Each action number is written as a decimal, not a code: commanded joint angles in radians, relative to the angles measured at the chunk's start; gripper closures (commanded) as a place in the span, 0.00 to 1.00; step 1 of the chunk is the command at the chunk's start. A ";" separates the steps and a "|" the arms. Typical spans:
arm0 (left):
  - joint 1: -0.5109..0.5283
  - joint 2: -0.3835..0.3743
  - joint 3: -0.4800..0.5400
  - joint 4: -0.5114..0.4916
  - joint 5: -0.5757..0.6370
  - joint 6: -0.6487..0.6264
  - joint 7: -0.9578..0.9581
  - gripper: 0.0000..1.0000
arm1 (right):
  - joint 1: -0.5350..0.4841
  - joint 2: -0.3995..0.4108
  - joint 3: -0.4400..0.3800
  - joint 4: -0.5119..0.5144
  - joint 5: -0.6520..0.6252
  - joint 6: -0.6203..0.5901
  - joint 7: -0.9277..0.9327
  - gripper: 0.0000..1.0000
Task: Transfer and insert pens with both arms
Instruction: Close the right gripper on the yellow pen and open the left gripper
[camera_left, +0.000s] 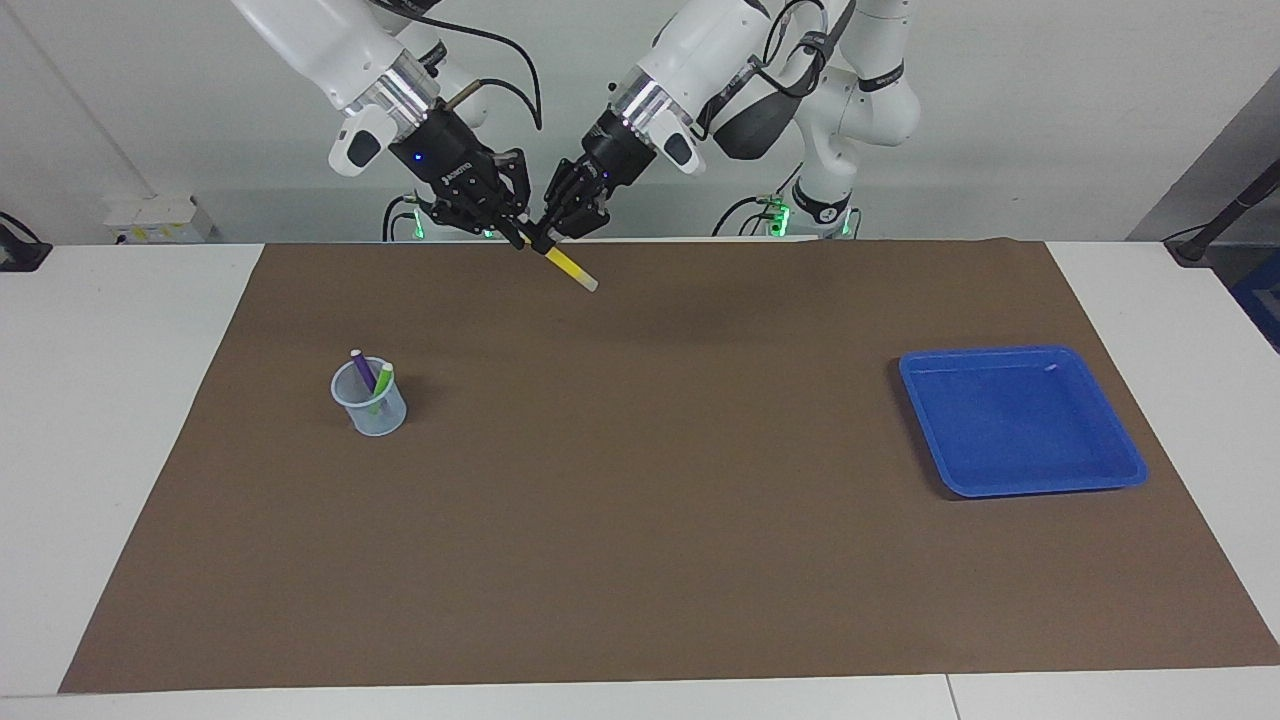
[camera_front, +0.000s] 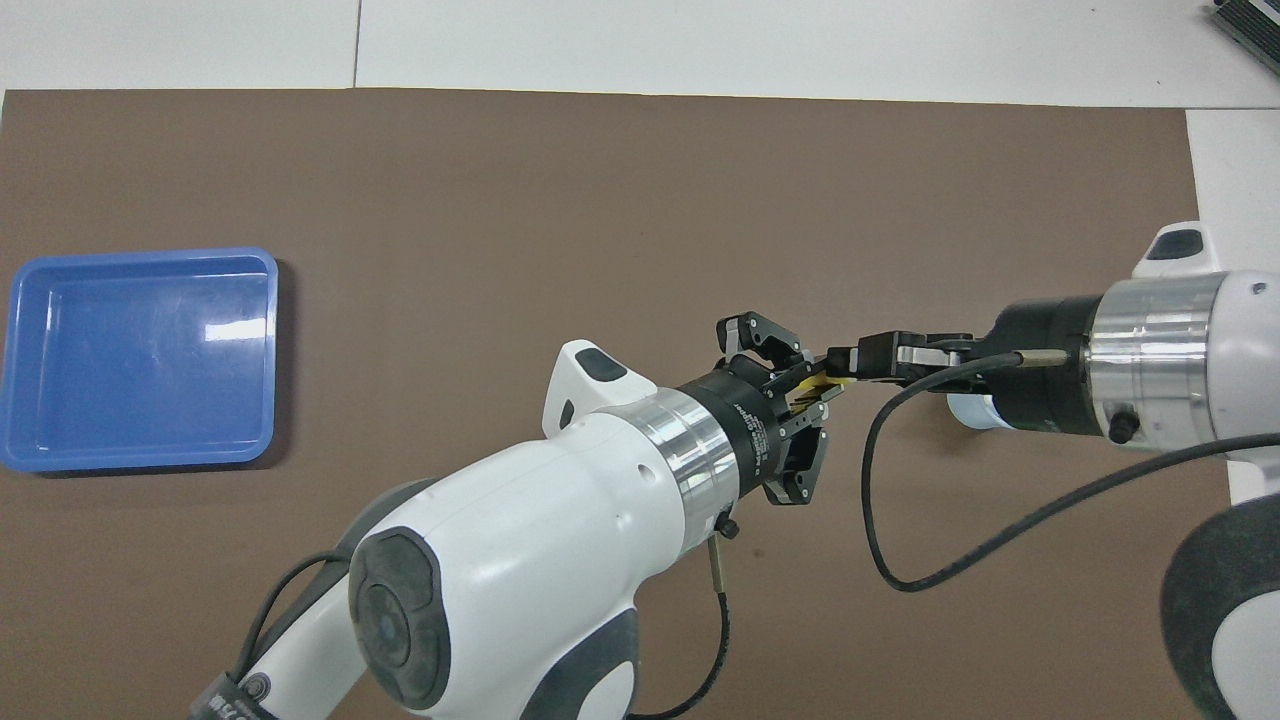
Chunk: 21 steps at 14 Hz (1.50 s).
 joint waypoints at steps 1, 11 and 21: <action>-0.019 0.011 0.006 0.022 -0.014 0.029 -0.010 1.00 | 0.013 -0.004 0.010 -0.014 -0.016 0.002 -0.013 1.00; -0.019 0.011 0.006 0.022 -0.001 0.026 0.005 0.11 | 0.011 -0.002 0.009 -0.012 -0.021 -0.001 0.002 1.00; 0.013 -0.016 0.016 0.011 0.084 -0.115 0.024 0.00 | 0.007 -0.002 0.009 -0.012 -0.039 -0.008 -0.004 1.00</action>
